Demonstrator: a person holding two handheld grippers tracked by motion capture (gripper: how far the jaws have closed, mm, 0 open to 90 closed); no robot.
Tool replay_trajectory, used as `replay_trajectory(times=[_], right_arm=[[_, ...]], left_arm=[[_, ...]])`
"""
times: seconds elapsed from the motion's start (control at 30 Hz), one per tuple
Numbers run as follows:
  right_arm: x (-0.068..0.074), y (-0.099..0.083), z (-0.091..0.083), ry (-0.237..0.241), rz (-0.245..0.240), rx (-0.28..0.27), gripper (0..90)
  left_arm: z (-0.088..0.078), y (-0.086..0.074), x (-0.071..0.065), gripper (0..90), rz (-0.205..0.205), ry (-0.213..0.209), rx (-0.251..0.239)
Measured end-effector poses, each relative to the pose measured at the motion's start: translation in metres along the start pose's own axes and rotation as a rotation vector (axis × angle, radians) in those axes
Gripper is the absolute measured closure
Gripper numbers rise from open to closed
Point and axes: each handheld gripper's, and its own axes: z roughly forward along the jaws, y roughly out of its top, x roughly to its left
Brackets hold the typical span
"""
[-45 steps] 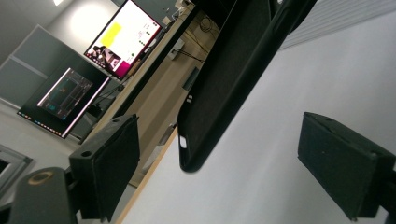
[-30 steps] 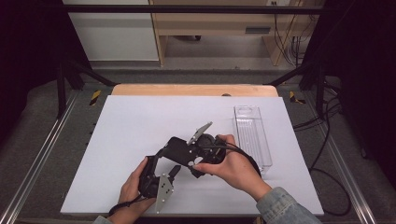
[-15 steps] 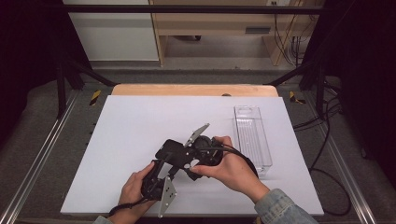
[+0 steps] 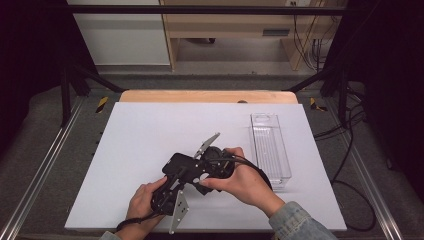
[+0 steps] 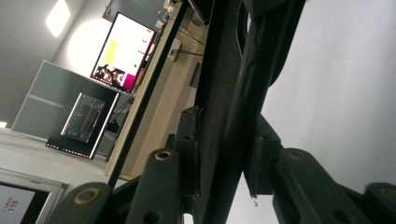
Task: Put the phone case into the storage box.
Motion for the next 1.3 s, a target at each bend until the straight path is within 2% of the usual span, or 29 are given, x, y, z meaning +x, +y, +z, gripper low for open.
replay_trajectory(times=[0.13,0.2,0.4,0.5,0.67,0.97,1.13,1.23,1.27,1.3], right_arm=[[-0.002,0.000,0.001,0.019,0.011,-0.019,14.5],[-0.003,-0.001,0.000,0.032,0.027,-0.046,13.8],[-0.007,-0.004,-0.002,0.050,0.040,-0.124,11.9],[-0.008,-0.008,-0.003,0.034,0.042,-0.160,9.9],[-0.011,-0.021,-0.009,0.027,0.074,-0.265,8.5],[-0.012,-0.043,-0.010,-0.042,0.109,-0.435,7.9],[-0.013,-0.046,-0.009,-0.079,0.143,-0.569,7.8],[-0.016,-0.046,-0.008,-0.090,0.166,-0.642,8.0],[-0.016,-0.046,-0.007,-0.091,0.176,-0.655,8.4],[-0.017,-0.046,-0.006,-0.095,0.162,-0.646,7.8]], left_arm=[[-0.001,0.000,0.001,77.0,0.009,-0.007,0.013],[-0.001,0.000,0.001,79.0,0.007,-0.018,0.014],[-0.001,-0.002,0.005,79.9,-0.028,-0.029,0.025],[-0.001,-0.007,0.008,80.0,-0.056,-0.026,0.039],[0.000,-0.017,0.016,80.0,-0.127,-0.018,0.064],[-0.002,-0.033,0.028,80.0,-0.272,-0.010,0.085],[-0.004,-0.042,0.035,80.0,-0.390,-0.017,0.077],[-0.005,-0.047,0.038,80.1,-0.477,-0.027,0.064],[-0.006,-0.048,0.039,80.1,-0.505,-0.031,0.057],[-0.006,-0.048,0.040,80.1,-0.521,-0.034,0.052]])
